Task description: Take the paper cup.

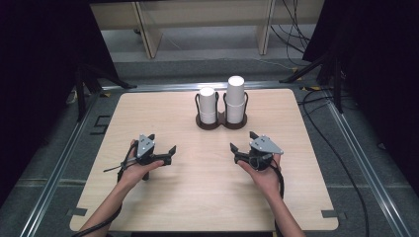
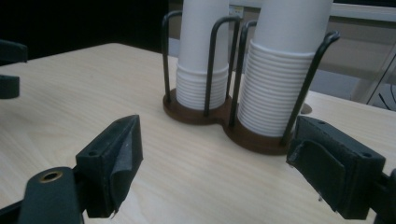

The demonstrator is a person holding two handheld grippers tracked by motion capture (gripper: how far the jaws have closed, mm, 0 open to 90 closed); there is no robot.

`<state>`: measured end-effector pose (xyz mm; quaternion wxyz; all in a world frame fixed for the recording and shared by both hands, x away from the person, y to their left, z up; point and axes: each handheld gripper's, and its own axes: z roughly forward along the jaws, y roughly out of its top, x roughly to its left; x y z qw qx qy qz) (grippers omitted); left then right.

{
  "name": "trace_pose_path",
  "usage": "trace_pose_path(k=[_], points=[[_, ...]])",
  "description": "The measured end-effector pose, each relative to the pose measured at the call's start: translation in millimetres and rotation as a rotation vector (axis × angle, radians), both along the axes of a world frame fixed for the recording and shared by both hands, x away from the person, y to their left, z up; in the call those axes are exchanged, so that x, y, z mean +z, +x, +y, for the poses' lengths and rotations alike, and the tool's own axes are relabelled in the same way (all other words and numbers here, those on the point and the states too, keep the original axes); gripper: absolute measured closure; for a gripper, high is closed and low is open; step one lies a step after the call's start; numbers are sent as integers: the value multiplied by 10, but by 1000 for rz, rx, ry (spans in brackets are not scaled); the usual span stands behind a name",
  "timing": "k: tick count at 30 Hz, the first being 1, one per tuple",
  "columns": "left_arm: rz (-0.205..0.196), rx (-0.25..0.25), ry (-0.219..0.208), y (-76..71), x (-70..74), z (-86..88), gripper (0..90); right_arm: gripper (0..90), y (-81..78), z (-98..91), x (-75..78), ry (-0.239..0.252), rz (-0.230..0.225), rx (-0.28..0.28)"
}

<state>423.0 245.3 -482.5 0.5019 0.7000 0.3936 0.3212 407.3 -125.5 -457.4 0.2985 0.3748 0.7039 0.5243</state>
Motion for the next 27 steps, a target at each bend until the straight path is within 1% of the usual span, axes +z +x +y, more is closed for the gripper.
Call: trace_pose_path(k=[1,2,3,4,5,6,7,9,10,11,12,13,14,15,16,17,18,20,21,22,23,24,25,26,27], points=[[-9,-2,-4,29,5,-15,31,175,26,10,22,4,-14,5],[-12,-4,-3,57,11,-28,31,176,38,33,46,15,-8,0],[-9,-2,-1,79,23,-42,30,177,66,48,67,17,-17,12],[-13,-7,-8,110,27,-60,30,177,83,56,94,8,-25,0],[-12,-10,-9,139,34,-77,30,178,100,74,115,18,-22,4],[-4,-13,-9,159,43,-96,29,179,129,82,137,17,-39,11],[-5,-14,-7,182,49,-119,26,181,147,106,155,38,-25,17],[-8,-23,-3,229,53,-171,23,181,178,118,206,41,-29,12],[-9,-27,-1,251,53,-200,23,183,199,125,229,31,-46,10],[-12,-32,7,275,58,-227,22,184,224,145,241,42,-57,12],[-14,-35,10,299,61,-256,21,184,230,162,260,49,-35,12],[-18,-38,14,324,68,-280,20,185,263,173,273,48,-49,26],[-18,-38,14,324,68,-280,20,187,278,187,286,60,-47,20],[-30,-42,11,373,89,-330,20,189,290,196,305,48,-48,13],[-30,-42,11,373,89,-330,20,189,290,196,305,48,-48,13],[-38,-45,10,418,111,-376,20,192,333,211,331,37,-74,12],[-38,-45,13,436,120,-397,19,193,344,233,341,48,-59,17],[-37,-49,18,458,129,-416,20,195,360,255,348,57,-58,22],[-46,-49,19,505,133,-459,20,197,393,280,371,35,-73,21],[-47,-50,14,530,134,-479,20,198,404,309,376,55,-59,36],[-42,-49,17,548,142,-492,20,198,426,324,384,51,-78,35],[-42,-49,17,548,142,-492,20,200,434,340,396,49,-74,27],[-44,-53,22,593,151,-520,20,203,456,351,404,49,-89,27],[-43,-54,23,612,156,-534,20,204,464,372,412,61,-71,38],[-46,-55,24,631,158,-549,20,206,482,371,426,42,-83,34]])
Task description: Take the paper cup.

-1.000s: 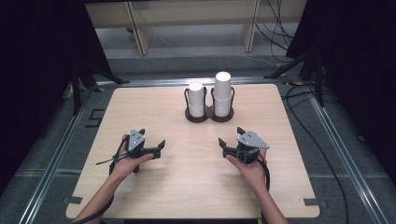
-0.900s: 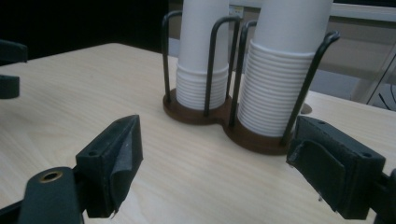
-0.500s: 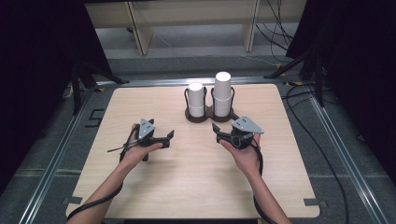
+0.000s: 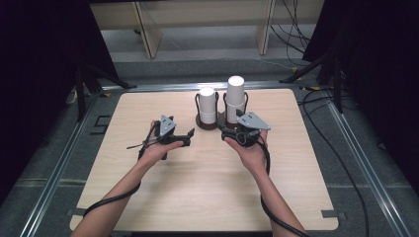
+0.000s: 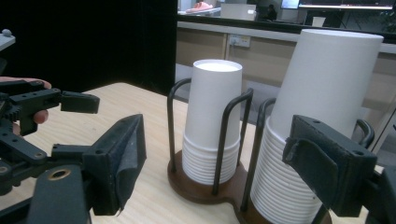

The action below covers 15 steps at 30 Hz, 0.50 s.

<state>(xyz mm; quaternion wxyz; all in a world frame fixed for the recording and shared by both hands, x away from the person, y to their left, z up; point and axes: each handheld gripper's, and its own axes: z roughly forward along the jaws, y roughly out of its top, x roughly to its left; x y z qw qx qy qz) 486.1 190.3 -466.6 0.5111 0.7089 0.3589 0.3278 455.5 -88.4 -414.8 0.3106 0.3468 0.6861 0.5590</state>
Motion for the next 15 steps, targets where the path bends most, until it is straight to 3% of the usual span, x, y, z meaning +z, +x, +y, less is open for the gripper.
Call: trace_pose_path(k=[4,7,11,15], points=[[-3,-8,16,75,-2,-50,21,213,56,53,21,6,20,0],[-1,-11,27,131,-22,-93,22,217,121,85,31,1,-5,-5],[3,-21,40,212,-54,-154,27,226,185,144,54,-12,11,0],[26,-32,58,265,-61,-200,35,233,263,189,73,-15,-3,7]])
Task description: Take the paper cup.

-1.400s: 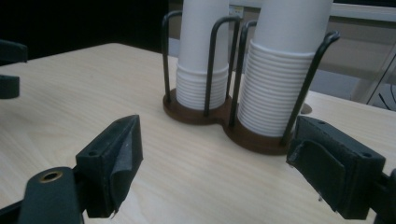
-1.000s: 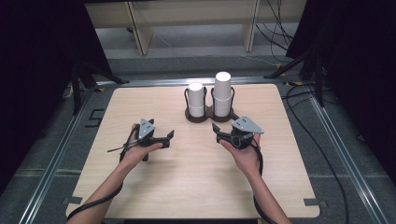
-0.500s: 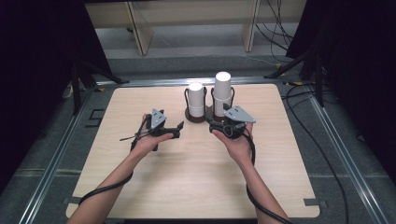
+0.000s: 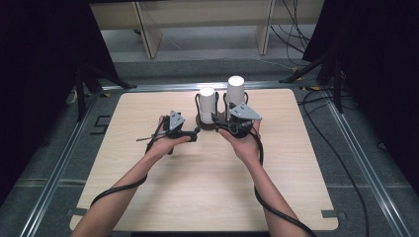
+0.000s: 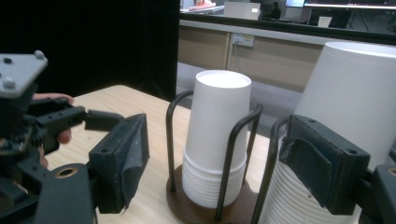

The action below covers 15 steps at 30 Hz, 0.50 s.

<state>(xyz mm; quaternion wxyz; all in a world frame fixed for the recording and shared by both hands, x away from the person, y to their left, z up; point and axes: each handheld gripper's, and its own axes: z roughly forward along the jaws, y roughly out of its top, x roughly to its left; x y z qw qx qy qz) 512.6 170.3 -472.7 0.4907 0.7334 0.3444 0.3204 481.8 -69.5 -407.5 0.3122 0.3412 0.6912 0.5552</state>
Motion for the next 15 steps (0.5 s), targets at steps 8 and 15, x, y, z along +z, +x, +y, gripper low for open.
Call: trace_pose_path(k=[8,15], points=[[38,34,-24,157,-47,-100,38,251,160,126,34,0,19,13],[39,36,-31,252,-98,-178,52,270,282,235,18,-7,38,15]])
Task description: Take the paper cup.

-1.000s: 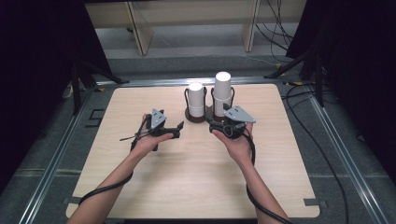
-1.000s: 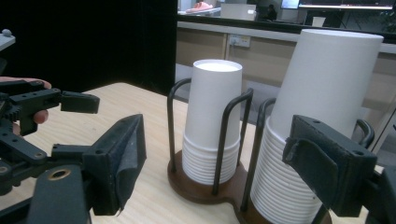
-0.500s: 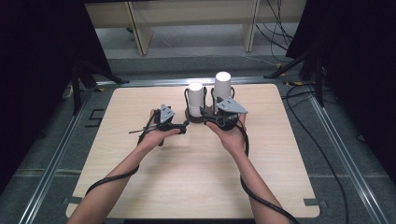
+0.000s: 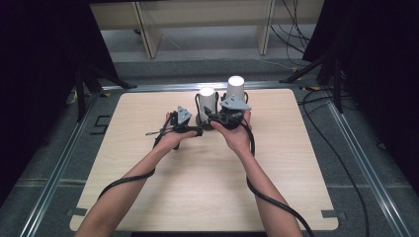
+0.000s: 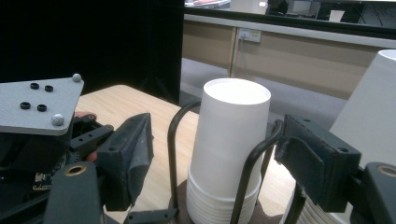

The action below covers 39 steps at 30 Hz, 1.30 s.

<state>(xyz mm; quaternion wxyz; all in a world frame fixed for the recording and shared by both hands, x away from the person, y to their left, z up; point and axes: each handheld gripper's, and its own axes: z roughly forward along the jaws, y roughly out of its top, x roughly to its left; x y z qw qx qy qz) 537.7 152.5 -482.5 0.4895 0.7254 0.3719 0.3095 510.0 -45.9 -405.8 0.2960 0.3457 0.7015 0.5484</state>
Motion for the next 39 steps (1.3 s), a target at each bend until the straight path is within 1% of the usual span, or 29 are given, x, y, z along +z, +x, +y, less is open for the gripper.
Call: trace_pose_path(k=[1,3,4,5,6,7,9,11,12,13,14,17,19,20,22,23,24,25,26,28,29,30,31,32,33,35,36,38,39], points=[[2,0,-5,10,2,-7,52,276,25,7,-1,0,-10,-1],[1,2,-8,24,0,-17,52,282,43,13,3,-4,-3,2],[14,-1,-22,49,-7,-34,52,296,86,30,9,-11,-10,-5],[21,-5,-22,62,-10,-38,53,301,94,58,11,7,18,2],[23,-9,-29,77,-14,-47,55,306,118,72,17,-6,8,0],[30,-7,-31,87,-17,-57,57,315,149,79,29,-29,-16,8],[32,-16,-34,118,-26,-79,64,330,193,107,48,-38,-15,1],[48,-8,-42,140,-26,-89,68,335,243,133,55,-34,-4,-9],[51,-6,-41,153,-31,-94,69,335,274,135,60,-46,-8,-7],[51,-6,-41,153,-31,-94,70,335,274,135,60,-46,-8,-7],[54,-10,-33,176,-40,-109,72,335,318,161,61,-53,-2,-11],[59,-7,-33,194,-28,-135,92,329,391,193,62,-67,-3,-19],[60,-4,-29,201,-25,-144,110,322,430,200,70,-72,2,-21],[61,-5,-34,214,-22,-154,110,321,448,213,70,-70,2,-21],[64,-4,-42,221,-25,-157,112,321,460,224,73,-76,3,-21],[70,4,-55,236,-41,-157,115,318,489,244,72,-81,3,-17],[76,4,-59,240,-50,-156,117,315,496,250,74,-87,11,-14],[76,4,-59,240,-50,-156,119,309,509,258,71,-91,7,-15],[76,2,-54,247,-72,-153,119,307,517,270,67,-92,4,-20],[79,-2,-65,258,-87,-153,122,304,527,276,69,-87,10,-24],[79,-2,-65,258,-87,-153,125,305,535,276,70,-92,1,-25],[79,2,-58,267,-92,-152,129,304,539,278,70,-90,7,-22],[80,-1,-57,273,-93,-153,136,305,549,282,64,-90,-1,-33],[84,-12,-43,279,-89,-147,138,305,558,276,67,-96,10,-23],[82,-9,-50,283,-89,-163,140,304,568,273,66,-97,10,-24],[78,-12,-45,290,-85,-173,141,303,576,281,60,-91,6,-30],[71,-19,-45,307,-75,-191,141,302,589,284,57,-100,14,-23],[72,-23,-41,313,-52,-201,142,301,607,286,43,-96,11,-33],[70,-29,-52,318,-45,-211,143,301,616,284,38,-90,18,-25]])
